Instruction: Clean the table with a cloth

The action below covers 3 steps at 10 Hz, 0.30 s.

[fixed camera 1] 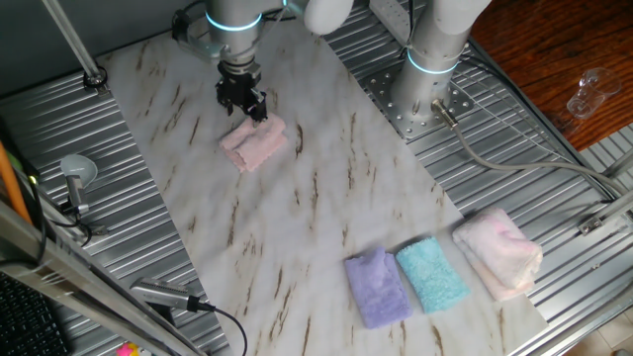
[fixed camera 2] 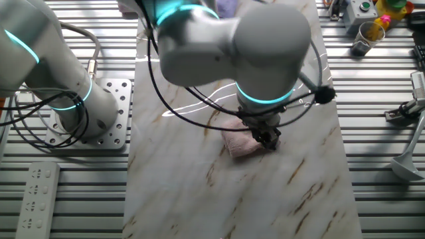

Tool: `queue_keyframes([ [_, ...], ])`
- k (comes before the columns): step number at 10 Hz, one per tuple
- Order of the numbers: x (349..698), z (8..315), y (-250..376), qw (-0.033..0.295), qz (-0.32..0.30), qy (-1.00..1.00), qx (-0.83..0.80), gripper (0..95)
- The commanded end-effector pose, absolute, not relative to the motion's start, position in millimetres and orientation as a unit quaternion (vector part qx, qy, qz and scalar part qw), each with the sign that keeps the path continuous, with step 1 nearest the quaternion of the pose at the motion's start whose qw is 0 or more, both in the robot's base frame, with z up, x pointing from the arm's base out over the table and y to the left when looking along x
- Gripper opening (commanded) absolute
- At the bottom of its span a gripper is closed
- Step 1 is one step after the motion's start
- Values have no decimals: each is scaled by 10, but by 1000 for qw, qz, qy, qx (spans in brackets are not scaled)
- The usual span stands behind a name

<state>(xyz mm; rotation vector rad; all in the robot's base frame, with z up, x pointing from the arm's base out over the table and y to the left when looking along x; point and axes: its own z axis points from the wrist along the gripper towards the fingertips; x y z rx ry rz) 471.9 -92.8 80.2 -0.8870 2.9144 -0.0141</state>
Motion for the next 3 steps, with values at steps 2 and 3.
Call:
queue_keyframes([
  [2,4703,858,-896,49,0,960,-275,570],
  [3,4704,858,-895,49,2,959,-277,570],
])
